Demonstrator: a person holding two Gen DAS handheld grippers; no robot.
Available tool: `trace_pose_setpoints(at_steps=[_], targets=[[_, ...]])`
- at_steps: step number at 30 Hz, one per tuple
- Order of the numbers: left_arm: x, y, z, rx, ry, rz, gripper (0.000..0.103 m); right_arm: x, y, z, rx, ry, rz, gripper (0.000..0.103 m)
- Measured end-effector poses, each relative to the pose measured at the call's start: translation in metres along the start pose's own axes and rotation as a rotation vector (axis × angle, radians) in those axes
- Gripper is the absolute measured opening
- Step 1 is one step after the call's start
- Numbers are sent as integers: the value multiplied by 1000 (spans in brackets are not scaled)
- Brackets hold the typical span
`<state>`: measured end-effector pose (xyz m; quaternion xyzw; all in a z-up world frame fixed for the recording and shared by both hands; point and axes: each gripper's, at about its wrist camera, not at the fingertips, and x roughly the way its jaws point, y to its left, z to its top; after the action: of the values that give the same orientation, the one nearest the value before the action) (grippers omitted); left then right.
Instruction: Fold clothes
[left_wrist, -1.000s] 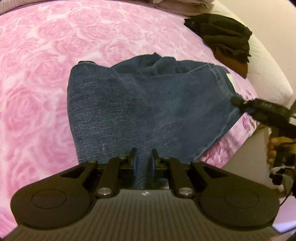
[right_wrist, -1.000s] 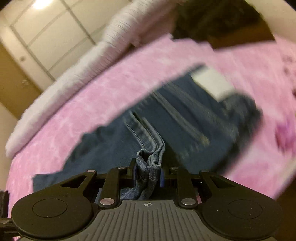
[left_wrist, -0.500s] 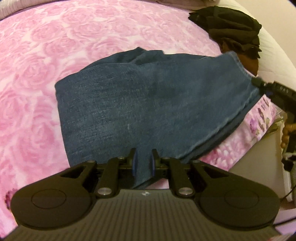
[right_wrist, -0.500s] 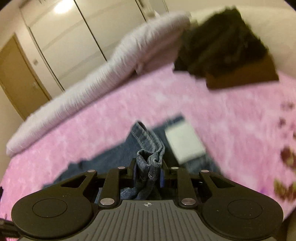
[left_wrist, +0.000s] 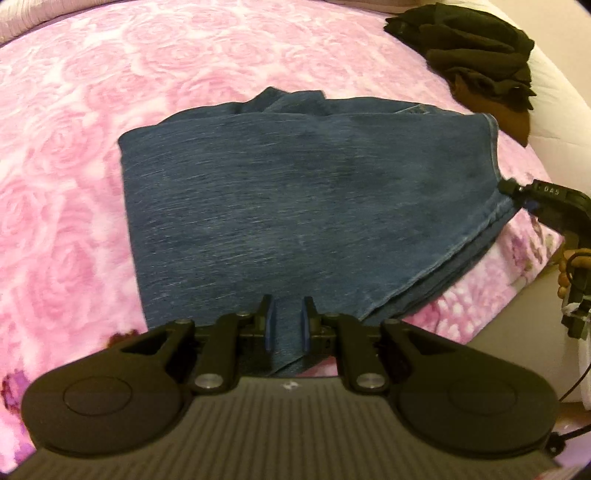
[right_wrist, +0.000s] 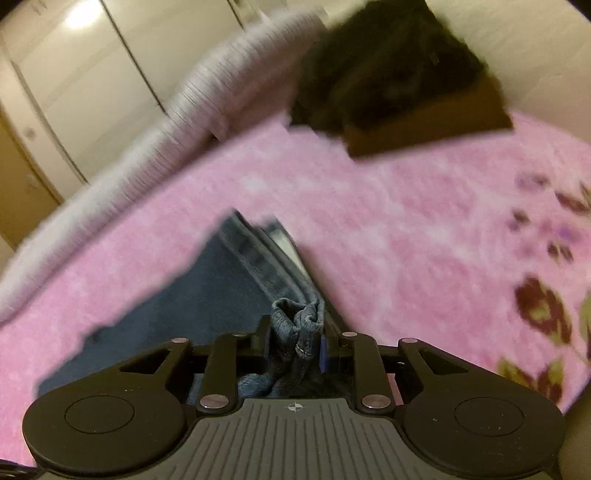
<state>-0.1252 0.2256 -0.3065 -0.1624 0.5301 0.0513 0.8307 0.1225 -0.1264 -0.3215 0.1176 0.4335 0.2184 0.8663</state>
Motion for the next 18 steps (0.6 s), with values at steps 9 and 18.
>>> trace_pose_setpoints(at_steps=[9,18], targets=[[-7,-12,-2,95,3,1,10,-42,26,19,-62,-82,-90,43],[6,-34,-9,125,17,-26,11,-16,29,-26,-234,143,-58,43]])
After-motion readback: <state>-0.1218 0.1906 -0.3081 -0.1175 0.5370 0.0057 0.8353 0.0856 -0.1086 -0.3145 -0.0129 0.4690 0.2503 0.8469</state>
